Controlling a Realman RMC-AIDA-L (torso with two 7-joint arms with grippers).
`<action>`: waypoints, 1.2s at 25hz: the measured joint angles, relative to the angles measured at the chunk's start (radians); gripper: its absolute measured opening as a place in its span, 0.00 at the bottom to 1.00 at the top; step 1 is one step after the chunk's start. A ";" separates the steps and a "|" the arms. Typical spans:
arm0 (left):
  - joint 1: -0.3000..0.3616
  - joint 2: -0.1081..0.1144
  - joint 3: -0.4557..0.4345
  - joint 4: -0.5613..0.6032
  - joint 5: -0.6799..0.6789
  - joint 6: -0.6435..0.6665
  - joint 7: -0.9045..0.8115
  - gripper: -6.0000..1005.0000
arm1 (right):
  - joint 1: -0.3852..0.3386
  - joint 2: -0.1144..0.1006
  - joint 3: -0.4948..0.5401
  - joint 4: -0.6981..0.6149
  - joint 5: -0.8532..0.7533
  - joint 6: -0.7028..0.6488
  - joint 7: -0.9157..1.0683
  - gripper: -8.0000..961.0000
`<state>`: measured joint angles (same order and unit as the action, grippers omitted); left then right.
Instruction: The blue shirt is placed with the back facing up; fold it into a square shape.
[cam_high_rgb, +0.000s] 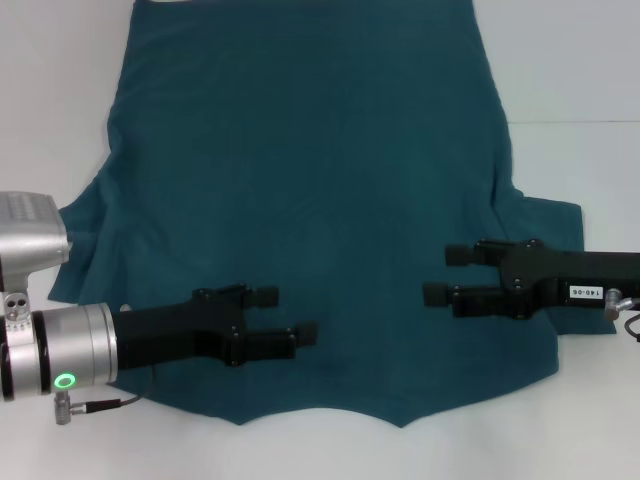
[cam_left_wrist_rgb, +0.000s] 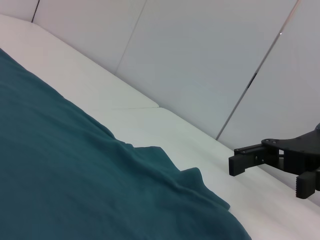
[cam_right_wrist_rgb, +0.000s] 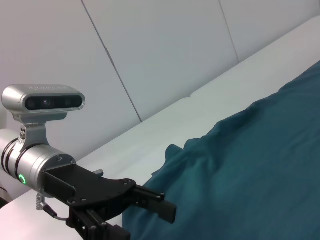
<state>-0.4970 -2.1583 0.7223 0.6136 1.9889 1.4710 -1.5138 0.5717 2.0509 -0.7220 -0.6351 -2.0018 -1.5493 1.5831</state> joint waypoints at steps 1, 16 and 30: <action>0.000 0.000 0.000 0.000 0.000 0.000 0.000 0.93 | 0.000 0.000 0.000 0.000 0.000 0.000 0.000 0.97; 0.002 0.001 -0.034 -0.001 0.000 -0.026 0.000 0.93 | 0.005 0.004 0.007 0.000 0.002 0.000 0.000 0.97; 0.012 0.006 -0.363 -0.012 -0.003 -0.241 -0.074 0.93 | 0.008 0.027 0.043 0.000 0.003 0.000 0.014 0.97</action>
<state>-0.4850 -2.1521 0.3593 0.6015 1.9862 1.2302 -1.5880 0.5798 2.0779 -0.6787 -0.6351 -1.9984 -1.5493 1.5976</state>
